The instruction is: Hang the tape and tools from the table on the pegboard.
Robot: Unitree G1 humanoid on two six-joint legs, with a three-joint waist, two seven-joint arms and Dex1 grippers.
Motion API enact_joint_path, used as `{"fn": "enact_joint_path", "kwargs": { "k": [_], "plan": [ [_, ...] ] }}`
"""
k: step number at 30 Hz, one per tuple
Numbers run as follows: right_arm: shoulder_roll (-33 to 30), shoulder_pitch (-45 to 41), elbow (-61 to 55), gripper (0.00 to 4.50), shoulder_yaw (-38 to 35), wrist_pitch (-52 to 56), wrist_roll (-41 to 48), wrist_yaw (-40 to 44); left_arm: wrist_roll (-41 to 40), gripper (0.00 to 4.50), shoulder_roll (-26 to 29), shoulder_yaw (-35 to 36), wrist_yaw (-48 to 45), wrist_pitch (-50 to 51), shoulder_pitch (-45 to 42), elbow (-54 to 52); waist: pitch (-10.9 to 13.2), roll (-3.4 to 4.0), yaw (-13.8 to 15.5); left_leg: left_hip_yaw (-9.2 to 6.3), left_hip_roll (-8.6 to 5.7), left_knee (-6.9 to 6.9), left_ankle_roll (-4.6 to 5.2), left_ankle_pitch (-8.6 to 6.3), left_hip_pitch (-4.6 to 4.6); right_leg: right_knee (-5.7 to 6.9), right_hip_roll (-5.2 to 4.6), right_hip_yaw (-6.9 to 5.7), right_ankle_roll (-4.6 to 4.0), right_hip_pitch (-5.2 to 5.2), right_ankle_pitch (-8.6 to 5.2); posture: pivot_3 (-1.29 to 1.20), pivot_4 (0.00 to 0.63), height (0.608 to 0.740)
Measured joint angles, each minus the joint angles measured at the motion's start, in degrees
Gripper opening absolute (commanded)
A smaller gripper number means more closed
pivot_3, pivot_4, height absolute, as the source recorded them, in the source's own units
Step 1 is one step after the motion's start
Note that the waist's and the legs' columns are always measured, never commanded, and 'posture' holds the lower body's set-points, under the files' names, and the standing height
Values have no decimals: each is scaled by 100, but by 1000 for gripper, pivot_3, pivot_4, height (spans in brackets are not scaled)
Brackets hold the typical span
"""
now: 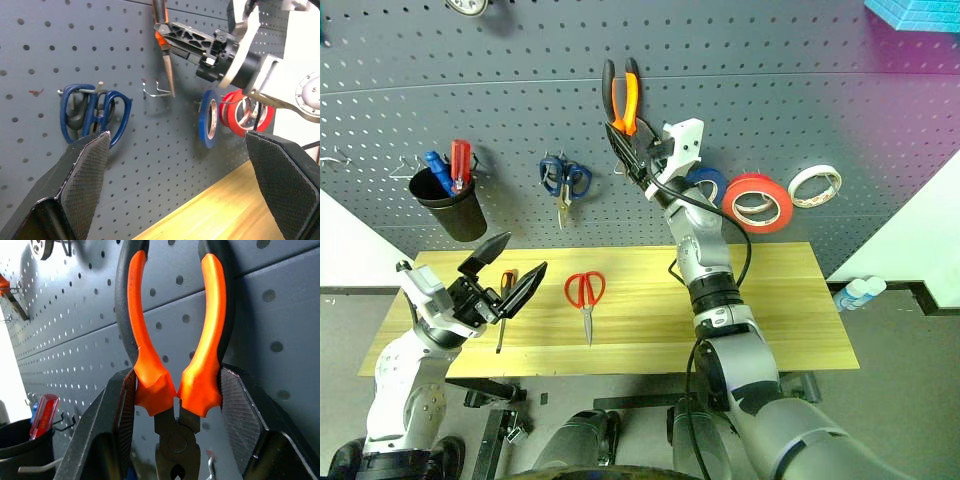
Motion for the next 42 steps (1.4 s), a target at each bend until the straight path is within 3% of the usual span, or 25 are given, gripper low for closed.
{"fn": "enact_joint_path", "kwargs": {
  "k": [15, 28, 42],
  "plan": [
    [356, -347, 804, 2100, -107, -879, -200, -82, 2, 4500, 89, -3, 153, 81, 119, -291, 0, 3, 4, 13, 17, -3, -5, 3, 3, 3, 14, 10, -9, -6, 6, 16, 115, 740],
    [298, -687, 1400, 2100, -156, -1461, -399, -262, -52, 4500, 213, -2, 256, 372, 542, -728, 10, 13, 11, 15, 17, -12, -4, 2, 6, 1, 14, 16, -10, -7, 5, 31, 165, 740],
    [157, -687, 2538, 2100, -89, -2538, -1220, -904, -113, 4500, 259, 6, 341, 534, 748, -984, 45, 17, 12, 16, 18, -13, -3, 2, 24, -1, 15, 19, -13, 12, 4, 49, 187, 740]
  ]
}}
